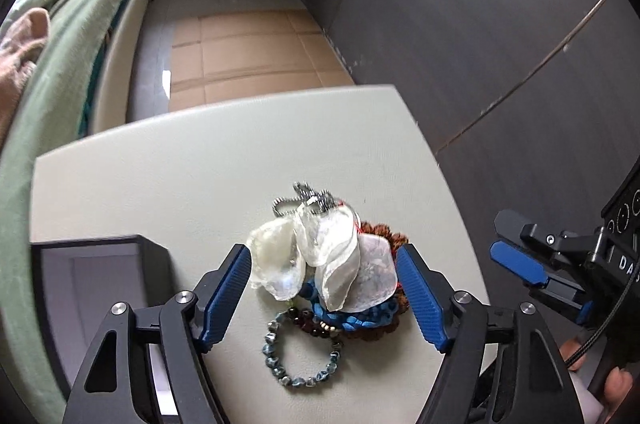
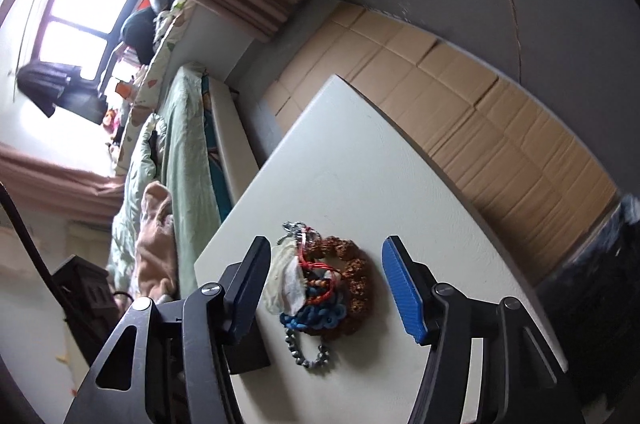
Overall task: Organize jewelry
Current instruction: 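Grasp the white flower scrunchie with the left tool while the right tool grasps the red string bracelet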
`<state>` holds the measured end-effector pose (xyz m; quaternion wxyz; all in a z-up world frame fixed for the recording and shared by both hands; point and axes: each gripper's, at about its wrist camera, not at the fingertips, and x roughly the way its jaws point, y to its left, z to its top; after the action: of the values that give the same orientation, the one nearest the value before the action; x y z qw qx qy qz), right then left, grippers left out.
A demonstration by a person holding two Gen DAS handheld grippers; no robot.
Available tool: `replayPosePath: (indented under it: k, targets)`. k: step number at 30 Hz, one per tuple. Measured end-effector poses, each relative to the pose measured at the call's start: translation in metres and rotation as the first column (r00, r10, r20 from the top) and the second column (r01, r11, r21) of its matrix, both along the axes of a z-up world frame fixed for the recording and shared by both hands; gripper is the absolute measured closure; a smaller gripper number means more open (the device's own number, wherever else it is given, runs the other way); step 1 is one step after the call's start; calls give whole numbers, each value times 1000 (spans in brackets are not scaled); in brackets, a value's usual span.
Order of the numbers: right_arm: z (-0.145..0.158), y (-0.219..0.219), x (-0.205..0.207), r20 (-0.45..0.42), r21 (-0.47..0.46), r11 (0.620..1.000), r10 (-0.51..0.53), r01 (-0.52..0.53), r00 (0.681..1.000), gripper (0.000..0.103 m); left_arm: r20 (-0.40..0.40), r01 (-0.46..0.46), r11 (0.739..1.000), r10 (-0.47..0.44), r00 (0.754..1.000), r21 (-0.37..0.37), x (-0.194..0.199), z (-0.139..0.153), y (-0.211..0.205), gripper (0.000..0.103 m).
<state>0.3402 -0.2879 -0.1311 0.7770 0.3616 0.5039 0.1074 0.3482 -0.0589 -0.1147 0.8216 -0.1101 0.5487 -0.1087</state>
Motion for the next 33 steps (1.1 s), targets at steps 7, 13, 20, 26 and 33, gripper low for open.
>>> replayPosePath:
  k: [7,13,20,26,33]
  targets:
    - [-31,1,3,-80,93,996,0,8,997,43,-32,-5,1000,6,999,12,9,-24,-6,92]
    - [-36,27,5,-83,77,995,75,-68,994,59,63,-46,997,50,997,-64,0,0,6,99]
    - [-50,53,8,-114,57,990,133,-127,985,70,120,-64,989,80,989,-133,-15,25,25,99]
    - [-48,57,7,-75,18,994,112,-111,991,94,151,-89,985,112,982,-149,-24,41,42,99]
    - [-7,56,-9,78,15,991,129,-131,989,95,208,-139,980,168,964,-145,-43,64,73,99]
